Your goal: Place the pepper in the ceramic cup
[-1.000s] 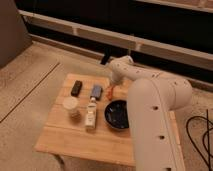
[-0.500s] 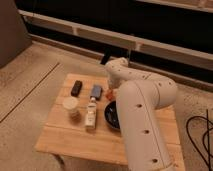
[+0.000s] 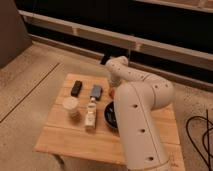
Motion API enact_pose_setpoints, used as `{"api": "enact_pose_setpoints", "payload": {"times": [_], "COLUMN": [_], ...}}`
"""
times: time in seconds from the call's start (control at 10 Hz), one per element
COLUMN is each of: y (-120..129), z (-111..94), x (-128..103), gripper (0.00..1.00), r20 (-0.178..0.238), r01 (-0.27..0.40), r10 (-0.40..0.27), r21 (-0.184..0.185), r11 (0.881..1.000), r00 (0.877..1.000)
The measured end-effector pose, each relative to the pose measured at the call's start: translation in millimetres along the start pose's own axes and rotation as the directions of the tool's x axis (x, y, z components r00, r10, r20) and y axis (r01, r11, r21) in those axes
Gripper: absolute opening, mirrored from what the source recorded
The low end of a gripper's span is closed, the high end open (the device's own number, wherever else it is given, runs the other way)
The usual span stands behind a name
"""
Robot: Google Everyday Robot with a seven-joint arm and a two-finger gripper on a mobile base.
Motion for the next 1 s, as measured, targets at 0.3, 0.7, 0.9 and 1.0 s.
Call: {"api": "enact_pose_setpoints", "payload": {"times": [0.3, 0.7, 0.9, 1.0], "y": [7.3, 11.2, 23.6, 40.5], "z": [-29.7, -94.3, -130.8, -148.7], "x": [-17.2, -32.1, -35.3, -35.2], "gripper": [0.00, 0.00, 0.00, 0.00], "r20": [0.107, 0.286, 0.363, 0.399], "r01": [0.030, 0.076, 0.118, 0.149], "r10": [-0.029, -0.091, -0.148, -0.184], "r21": [-0.004, 0.064, 0.104, 0.117], "r11": [1.000, 0.995, 0.988, 0.982], "r00": [0.994, 0.954, 0.920, 0.898]}}
